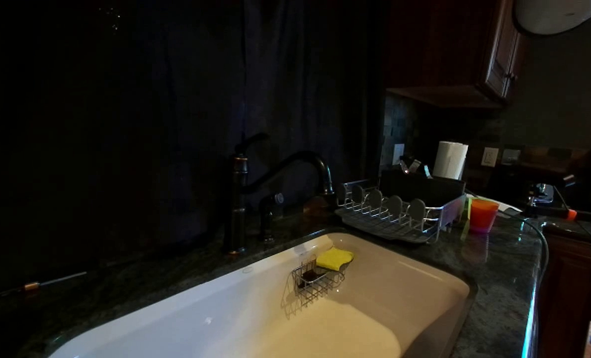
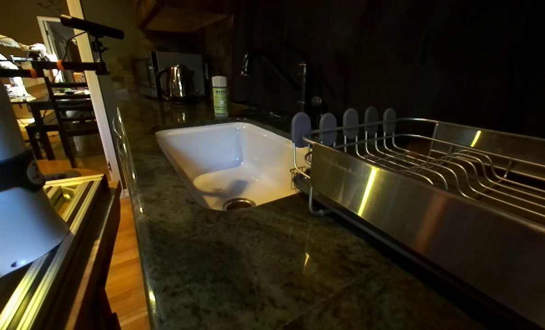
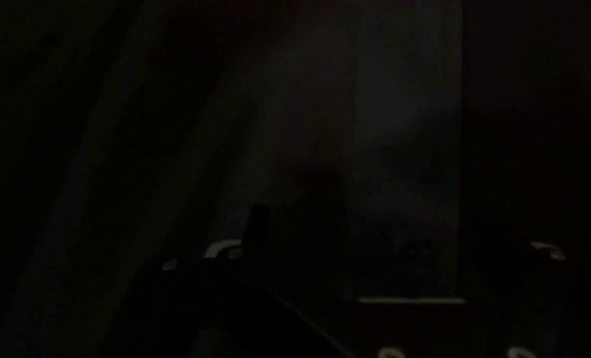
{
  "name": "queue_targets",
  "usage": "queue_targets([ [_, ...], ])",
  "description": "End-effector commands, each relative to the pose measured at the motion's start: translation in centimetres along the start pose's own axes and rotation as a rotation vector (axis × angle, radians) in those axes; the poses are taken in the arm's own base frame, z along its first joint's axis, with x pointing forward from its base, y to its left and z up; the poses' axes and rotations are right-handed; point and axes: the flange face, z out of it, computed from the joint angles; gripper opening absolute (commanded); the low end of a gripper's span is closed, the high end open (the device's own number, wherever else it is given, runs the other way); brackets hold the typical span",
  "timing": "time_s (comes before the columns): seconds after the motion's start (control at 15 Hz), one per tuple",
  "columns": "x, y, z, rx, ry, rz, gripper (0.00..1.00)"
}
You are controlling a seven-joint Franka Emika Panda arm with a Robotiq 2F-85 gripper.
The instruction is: Draw the right curtain to the right.
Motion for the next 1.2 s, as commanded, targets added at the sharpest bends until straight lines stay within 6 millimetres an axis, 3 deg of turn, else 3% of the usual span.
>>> queue_targets([
  [0.0,0.6,-1.1,1.4,0.033,0.046,-0.034,1.00],
  [0.13,0.7,-1.1,2.3,0.015,0.058,-0.024,1.00],
  [0.2,0.8,-1.0,2.8,-0.001,0.063,-0.017,0.75],
  [0.33,0.8,-0.6,3.8,-0.018,0.070,-0.007,0.68],
  [0.67,1.3,0.4,5.4,-0.019,0.113,0.006,0.28],
  [0.87,1.6,-1.0,4.8,0.098,0.154,-0.077,0.04],
  [1.0,1.6,-1.9,4.5,0.142,0.160,-0.126,0.00],
  [1.07,1.6,-2.3,4.5,0.167,0.163,-0.144,0.32],
  [1.13,1.6,-2.6,4.4,0.189,0.163,-0.157,0.28],
])
